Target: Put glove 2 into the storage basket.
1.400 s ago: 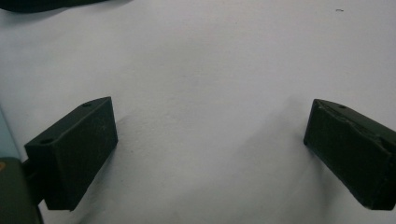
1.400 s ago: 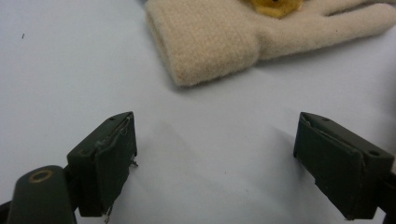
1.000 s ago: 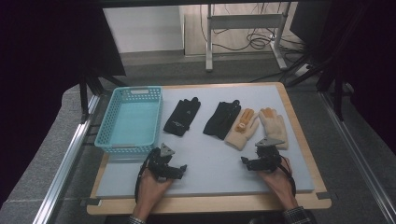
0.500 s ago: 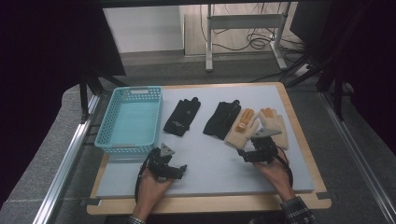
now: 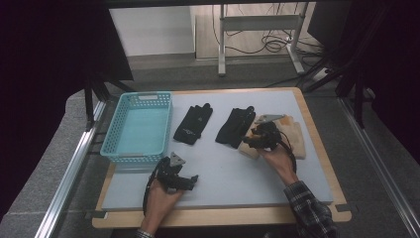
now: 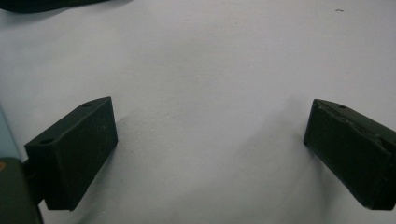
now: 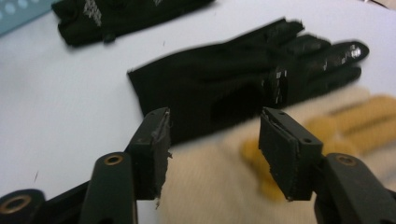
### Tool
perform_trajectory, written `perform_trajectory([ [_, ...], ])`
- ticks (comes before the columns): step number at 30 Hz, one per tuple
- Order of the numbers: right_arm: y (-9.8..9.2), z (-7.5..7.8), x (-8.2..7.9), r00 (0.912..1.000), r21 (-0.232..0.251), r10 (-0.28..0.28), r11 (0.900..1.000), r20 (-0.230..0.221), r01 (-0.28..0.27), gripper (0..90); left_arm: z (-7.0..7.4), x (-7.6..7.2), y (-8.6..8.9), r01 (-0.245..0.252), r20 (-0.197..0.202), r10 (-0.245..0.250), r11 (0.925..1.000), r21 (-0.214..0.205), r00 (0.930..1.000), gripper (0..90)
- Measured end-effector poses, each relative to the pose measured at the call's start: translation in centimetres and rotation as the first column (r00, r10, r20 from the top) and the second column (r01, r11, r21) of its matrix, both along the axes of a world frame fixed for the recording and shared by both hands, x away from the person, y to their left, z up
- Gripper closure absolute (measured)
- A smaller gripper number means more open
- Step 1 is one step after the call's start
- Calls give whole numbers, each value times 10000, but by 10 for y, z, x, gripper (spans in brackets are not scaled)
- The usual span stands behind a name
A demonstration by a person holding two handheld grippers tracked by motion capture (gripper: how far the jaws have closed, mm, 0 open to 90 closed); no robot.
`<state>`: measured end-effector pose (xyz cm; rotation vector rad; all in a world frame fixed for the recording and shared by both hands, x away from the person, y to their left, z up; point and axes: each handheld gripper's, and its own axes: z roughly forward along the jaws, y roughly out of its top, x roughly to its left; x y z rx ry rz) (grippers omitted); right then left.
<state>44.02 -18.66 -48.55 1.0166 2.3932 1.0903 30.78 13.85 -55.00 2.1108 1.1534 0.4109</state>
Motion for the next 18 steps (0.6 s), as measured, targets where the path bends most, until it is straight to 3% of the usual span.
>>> perform_trajectory([
  [1,0,0,0,10000,0,0,10000,0,0,448,0,0,0,0,0,0,10000,0,10000,33],
  [5,15,-1,25,9995,-126,-176,9998,-245,173,467,0,0,0,-2,7,2,10000,-11,10000,33],
  [10,29,-7,46,9979,-467,-607,9971,-209,597,394,0,0,0,8,5,-8,10000,8,10000,33],
  [14,38,-13,60,9946,-920,-1025,9906,-132,1009,375,0,0,0,1,5,-1,10000,-19,10000,33],
  [18,42,-23,71,9922,-1575,-1185,9812,-383,1111,381,0,0,0,5,7,-5,10000,-2,10000,33],
])
